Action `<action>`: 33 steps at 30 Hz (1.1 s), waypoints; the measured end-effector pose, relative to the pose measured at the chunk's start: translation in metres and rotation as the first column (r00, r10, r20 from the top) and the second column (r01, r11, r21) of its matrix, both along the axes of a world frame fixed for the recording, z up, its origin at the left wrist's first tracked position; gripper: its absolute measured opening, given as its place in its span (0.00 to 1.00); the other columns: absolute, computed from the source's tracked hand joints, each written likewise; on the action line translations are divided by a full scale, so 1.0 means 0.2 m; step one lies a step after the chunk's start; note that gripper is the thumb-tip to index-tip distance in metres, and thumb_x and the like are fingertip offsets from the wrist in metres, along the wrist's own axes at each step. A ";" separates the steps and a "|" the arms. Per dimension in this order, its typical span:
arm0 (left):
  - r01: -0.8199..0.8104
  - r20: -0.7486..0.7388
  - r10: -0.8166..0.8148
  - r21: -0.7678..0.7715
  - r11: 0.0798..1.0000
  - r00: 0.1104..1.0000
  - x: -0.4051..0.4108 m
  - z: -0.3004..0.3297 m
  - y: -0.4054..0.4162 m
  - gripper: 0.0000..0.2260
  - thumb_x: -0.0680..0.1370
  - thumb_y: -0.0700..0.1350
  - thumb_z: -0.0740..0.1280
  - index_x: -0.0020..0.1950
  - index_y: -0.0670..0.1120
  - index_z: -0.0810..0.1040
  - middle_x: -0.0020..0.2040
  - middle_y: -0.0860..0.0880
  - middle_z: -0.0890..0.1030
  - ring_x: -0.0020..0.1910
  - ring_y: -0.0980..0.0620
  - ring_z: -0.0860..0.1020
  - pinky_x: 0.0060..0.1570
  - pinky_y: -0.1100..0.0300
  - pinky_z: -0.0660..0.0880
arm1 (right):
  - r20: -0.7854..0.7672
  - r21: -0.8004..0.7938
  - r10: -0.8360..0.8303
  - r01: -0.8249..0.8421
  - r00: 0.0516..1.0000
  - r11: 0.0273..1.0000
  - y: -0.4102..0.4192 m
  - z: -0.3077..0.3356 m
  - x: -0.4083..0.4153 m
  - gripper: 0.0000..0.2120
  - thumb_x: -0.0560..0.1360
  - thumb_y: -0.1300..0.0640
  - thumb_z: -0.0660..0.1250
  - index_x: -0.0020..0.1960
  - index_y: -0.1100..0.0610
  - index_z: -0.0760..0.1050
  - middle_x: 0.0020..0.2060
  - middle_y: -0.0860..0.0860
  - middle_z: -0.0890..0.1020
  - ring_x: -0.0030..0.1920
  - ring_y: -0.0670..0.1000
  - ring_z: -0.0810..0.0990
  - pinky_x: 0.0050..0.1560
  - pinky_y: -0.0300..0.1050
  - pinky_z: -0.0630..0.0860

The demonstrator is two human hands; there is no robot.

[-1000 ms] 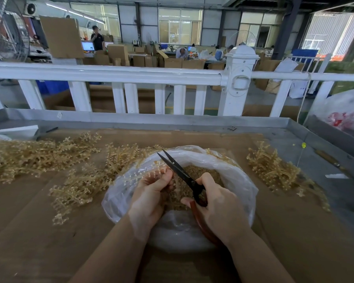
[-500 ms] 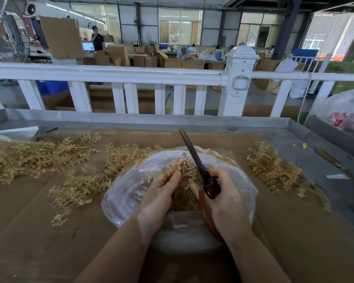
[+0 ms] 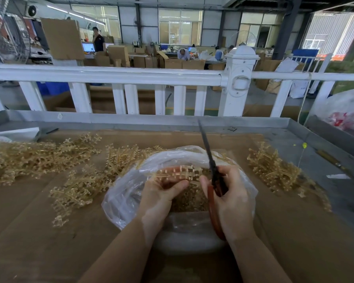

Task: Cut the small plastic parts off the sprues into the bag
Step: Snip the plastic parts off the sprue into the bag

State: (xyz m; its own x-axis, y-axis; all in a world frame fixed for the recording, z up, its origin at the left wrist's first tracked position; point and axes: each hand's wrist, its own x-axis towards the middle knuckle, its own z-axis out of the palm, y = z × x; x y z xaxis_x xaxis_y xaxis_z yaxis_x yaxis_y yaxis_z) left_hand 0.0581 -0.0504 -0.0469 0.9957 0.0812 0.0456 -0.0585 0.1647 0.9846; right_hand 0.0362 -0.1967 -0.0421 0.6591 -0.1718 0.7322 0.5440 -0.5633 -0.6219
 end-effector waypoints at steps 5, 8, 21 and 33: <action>0.111 0.029 -0.108 -0.154 0.982 0.994 -0.02 0.02 0.00 0.18 0.62 0.40 0.78 0.50 0.52 0.83 0.49 0.43 0.85 0.50 0.42 0.82 0.53 0.45 0.77 | -0.100 -0.095 0.043 -0.053 0.994 0.994 0.01 -0.03 0.01 0.10 0.70 0.59 0.74 0.49 0.53 0.76 0.35 0.33 0.76 0.41 0.29 0.77 0.40 0.24 0.72; 0.039 0.026 -0.033 -0.280 0.959 0.999 -0.03 0.04 0.01 0.32 0.60 0.39 0.80 0.61 0.58 0.76 0.57 0.45 0.81 0.56 0.43 0.80 0.56 0.45 0.76 | -0.110 -0.077 0.014 -0.022 0.994 0.997 0.00 -0.03 0.00 0.10 0.70 0.60 0.73 0.49 0.52 0.76 0.33 0.33 0.75 0.41 0.27 0.75 0.39 0.22 0.70; -0.319 0.367 0.127 0.531 0.785 0.922 -0.02 0.04 0.01 0.07 0.72 0.44 0.73 0.40 0.54 0.77 0.41 0.57 0.77 0.46 0.55 0.74 0.50 0.60 0.72 | -0.164 0.051 0.051 -0.043 0.985 0.998 -0.03 -0.06 0.03 0.12 0.71 0.63 0.72 0.51 0.53 0.76 0.39 0.43 0.82 0.42 0.44 0.82 0.43 0.49 0.80; -0.150 0.285 0.004 0.494 0.857 0.958 -0.03 0.05 0.01 0.09 0.74 0.48 0.70 0.40 0.47 0.73 0.37 0.48 0.80 0.39 0.49 0.78 0.41 0.56 0.76 | -0.026 0.065 0.061 -0.059 0.998 0.996 -0.02 -0.04 0.03 0.13 0.68 0.64 0.76 0.49 0.54 0.77 0.39 0.33 0.80 0.40 0.36 0.81 0.39 0.31 0.77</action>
State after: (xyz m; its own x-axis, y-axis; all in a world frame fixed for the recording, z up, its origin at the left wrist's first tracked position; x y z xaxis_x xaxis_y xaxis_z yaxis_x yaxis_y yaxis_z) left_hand 0.0515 -0.0494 -0.0365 0.9310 0.0498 0.3616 -0.3196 -0.3673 0.8735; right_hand 0.0423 -0.2015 -0.0506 0.6895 -0.1772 0.7023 0.5577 -0.4887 -0.6709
